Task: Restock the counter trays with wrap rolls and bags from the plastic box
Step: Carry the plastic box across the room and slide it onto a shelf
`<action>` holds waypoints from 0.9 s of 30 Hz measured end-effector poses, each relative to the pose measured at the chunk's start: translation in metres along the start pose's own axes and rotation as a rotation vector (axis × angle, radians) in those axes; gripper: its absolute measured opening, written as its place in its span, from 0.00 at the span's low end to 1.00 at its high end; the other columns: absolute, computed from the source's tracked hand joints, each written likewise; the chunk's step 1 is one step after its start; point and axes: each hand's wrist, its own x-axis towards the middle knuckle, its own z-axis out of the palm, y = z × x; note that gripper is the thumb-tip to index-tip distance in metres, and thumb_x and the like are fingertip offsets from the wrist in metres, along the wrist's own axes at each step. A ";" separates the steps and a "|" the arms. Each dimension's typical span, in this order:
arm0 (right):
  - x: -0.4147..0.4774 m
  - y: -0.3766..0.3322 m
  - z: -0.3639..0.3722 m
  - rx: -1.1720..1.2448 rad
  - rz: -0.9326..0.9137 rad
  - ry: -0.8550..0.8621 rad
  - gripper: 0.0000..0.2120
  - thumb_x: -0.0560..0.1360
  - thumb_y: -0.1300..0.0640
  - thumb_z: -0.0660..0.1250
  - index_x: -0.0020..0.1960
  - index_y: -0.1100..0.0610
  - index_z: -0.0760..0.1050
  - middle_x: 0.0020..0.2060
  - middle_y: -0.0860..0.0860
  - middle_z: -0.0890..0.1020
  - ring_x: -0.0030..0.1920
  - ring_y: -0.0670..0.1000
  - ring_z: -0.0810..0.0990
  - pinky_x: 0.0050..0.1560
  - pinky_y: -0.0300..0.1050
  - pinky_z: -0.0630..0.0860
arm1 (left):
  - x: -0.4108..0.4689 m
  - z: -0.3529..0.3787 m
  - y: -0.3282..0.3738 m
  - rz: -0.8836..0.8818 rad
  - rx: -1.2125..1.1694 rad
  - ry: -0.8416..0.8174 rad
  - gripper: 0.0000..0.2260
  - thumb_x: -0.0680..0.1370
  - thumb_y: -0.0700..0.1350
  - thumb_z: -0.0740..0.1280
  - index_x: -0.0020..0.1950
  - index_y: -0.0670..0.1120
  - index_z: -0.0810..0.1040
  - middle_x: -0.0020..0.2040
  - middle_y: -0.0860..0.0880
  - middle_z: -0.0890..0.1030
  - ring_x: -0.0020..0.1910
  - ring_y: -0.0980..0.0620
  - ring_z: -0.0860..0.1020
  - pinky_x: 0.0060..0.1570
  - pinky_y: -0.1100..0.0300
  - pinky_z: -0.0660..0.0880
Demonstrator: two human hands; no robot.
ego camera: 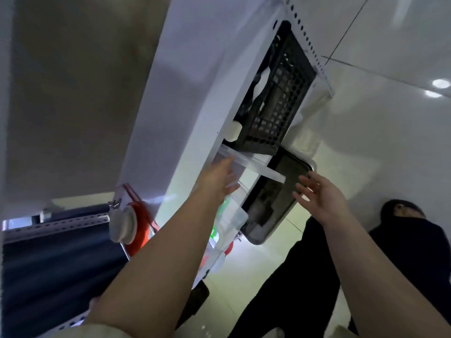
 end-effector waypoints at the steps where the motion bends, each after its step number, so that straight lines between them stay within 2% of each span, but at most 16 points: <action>1: 0.021 0.003 -0.001 -0.012 0.003 0.012 0.04 0.77 0.56 0.64 0.50 0.56 0.74 0.45 0.54 0.80 0.44 0.54 0.78 0.53 0.54 0.76 | 0.013 0.005 -0.003 -0.033 -0.004 -0.057 0.18 0.72 0.53 0.73 0.56 0.46 0.74 0.58 0.43 0.73 0.60 0.43 0.75 0.50 0.46 0.78; 3: 0.061 0.014 -0.001 -0.081 0.030 0.004 0.04 0.77 0.55 0.62 0.51 0.53 0.73 0.42 0.51 0.77 0.42 0.52 0.76 0.55 0.51 0.74 | 0.038 0.015 -0.011 -0.032 -0.025 -0.115 0.16 0.70 0.55 0.74 0.51 0.49 0.76 0.60 0.41 0.73 0.62 0.42 0.74 0.55 0.41 0.77; 5: 0.098 0.026 0.002 -0.209 0.033 -0.012 0.03 0.77 0.55 0.61 0.49 0.49 0.73 0.39 0.50 0.73 0.38 0.51 0.72 0.47 0.46 0.73 | 0.057 0.023 -0.018 0.034 -0.040 -0.085 0.22 0.69 0.52 0.76 0.58 0.43 0.76 0.58 0.41 0.74 0.61 0.39 0.74 0.54 0.39 0.76; 6: 0.115 0.032 0.001 -0.307 0.005 -0.009 0.05 0.76 0.55 0.61 0.51 0.48 0.74 0.39 0.50 0.72 0.37 0.51 0.72 0.42 0.44 0.72 | 0.063 0.026 -0.022 0.077 -0.049 -0.038 0.27 0.69 0.49 0.76 0.62 0.39 0.74 0.57 0.41 0.74 0.61 0.38 0.75 0.54 0.39 0.77; 7: 0.129 0.038 0.000 -0.406 -0.039 0.008 0.08 0.77 0.55 0.61 0.55 0.48 0.74 0.42 0.51 0.74 0.40 0.51 0.73 0.41 0.44 0.73 | 0.066 0.025 -0.027 0.115 -0.045 0.001 0.29 0.68 0.47 0.74 0.64 0.35 0.72 0.55 0.40 0.73 0.60 0.36 0.75 0.54 0.40 0.77; 9: 0.155 0.044 -0.006 -0.497 -0.098 0.051 0.15 0.77 0.54 0.61 0.64 0.51 0.72 0.51 0.51 0.75 0.49 0.52 0.74 0.51 0.48 0.74 | 0.065 0.015 -0.039 0.148 -0.018 -0.041 0.23 0.71 0.44 0.67 0.61 0.32 0.71 0.54 0.37 0.74 0.54 0.37 0.77 0.53 0.44 0.76; 11: 0.173 0.050 -0.010 -0.416 -0.015 0.022 0.14 0.78 0.52 0.60 0.63 0.51 0.71 0.50 0.50 0.75 0.47 0.52 0.75 0.52 0.50 0.73 | 0.061 -0.005 -0.056 0.146 -0.061 -0.178 0.11 0.77 0.38 0.59 0.59 0.39 0.70 0.55 0.38 0.75 0.52 0.41 0.77 0.49 0.46 0.77; 12: 0.179 0.053 -0.011 -0.360 0.052 0.000 0.12 0.78 0.51 0.60 0.60 0.51 0.72 0.49 0.51 0.76 0.46 0.53 0.75 0.50 0.50 0.73 | 0.059 -0.016 -0.063 0.149 -0.112 -0.237 0.11 0.77 0.35 0.56 0.58 0.42 0.69 0.54 0.39 0.76 0.52 0.41 0.78 0.47 0.48 0.79; 14: 0.189 0.058 -0.012 -0.320 0.143 -0.038 0.09 0.78 0.52 0.60 0.53 0.54 0.74 0.50 0.54 0.78 0.48 0.56 0.77 0.53 0.53 0.74 | 0.060 -0.031 -0.075 0.152 -0.201 -0.290 0.15 0.76 0.30 0.53 0.58 0.45 0.67 0.56 0.39 0.78 0.55 0.39 0.78 0.46 0.46 0.80; 16: 0.198 0.065 -0.015 -0.205 0.164 -0.034 0.07 0.78 0.54 0.60 0.47 0.57 0.74 0.47 0.56 0.79 0.49 0.58 0.79 0.56 0.56 0.75 | 0.064 -0.039 -0.086 0.133 -0.256 -0.304 0.18 0.76 0.29 0.52 0.60 0.48 0.65 0.63 0.36 0.75 0.61 0.36 0.76 0.49 0.42 0.79; 19: 0.212 0.072 -0.015 -0.015 0.195 -0.049 0.06 0.80 0.58 0.59 0.46 0.59 0.72 0.43 0.56 0.77 0.45 0.58 0.79 0.51 0.56 0.77 | 0.070 -0.049 -0.097 0.123 -0.309 -0.332 0.24 0.74 0.30 0.54 0.64 0.51 0.65 0.66 0.35 0.73 0.63 0.35 0.74 0.49 0.41 0.78; 21: 0.225 0.076 -0.018 -0.020 0.240 -0.065 0.05 0.79 0.61 0.58 0.46 0.59 0.70 0.42 0.56 0.75 0.45 0.57 0.78 0.47 0.54 0.77 | 0.076 -0.056 -0.103 0.132 -0.330 -0.385 0.25 0.71 0.30 0.57 0.64 0.52 0.66 0.66 0.35 0.72 0.64 0.35 0.73 0.50 0.42 0.77; 24: 0.244 0.079 -0.019 -0.046 0.301 -0.028 0.09 0.74 0.67 0.58 0.36 0.60 0.67 0.36 0.56 0.70 0.40 0.55 0.76 0.41 0.52 0.82 | 0.087 -0.063 -0.110 0.181 -0.318 -0.450 0.28 0.69 0.32 0.61 0.64 0.54 0.66 0.67 0.35 0.72 0.66 0.33 0.71 0.53 0.40 0.75; 25: 0.248 0.080 -0.018 -0.028 0.316 -0.029 0.09 0.75 0.67 0.58 0.36 0.62 0.67 0.36 0.57 0.71 0.39 0.55 0.77 0.38 0.51 0.83 | 0.091 -0.066 -0.113 0.203 -0.311 -0.467 0.28 0.69 0.32 0.62 0.64 0.55 0.67 0.67 0.35 0.72 0.66 0.33 0.71 0.53 0.40 0.75; 27: 0.251 0.088 -0.015 0.014 0.342 -0.062 0.05 0.78 0.65 0.59 0.46 0.65 0.72 0.47 0.61 0.77 0.43 0.57 0.80 0.34 0.49 0.83 | 0.096 -0.075 -0.118 0.227 -0.307 -0.464 0.28 0.69 0.32 0.60 0.65 0.55 0.68 0.66 0.35 0.72 0.66 0.33 0.71 0.53 0.39 0.75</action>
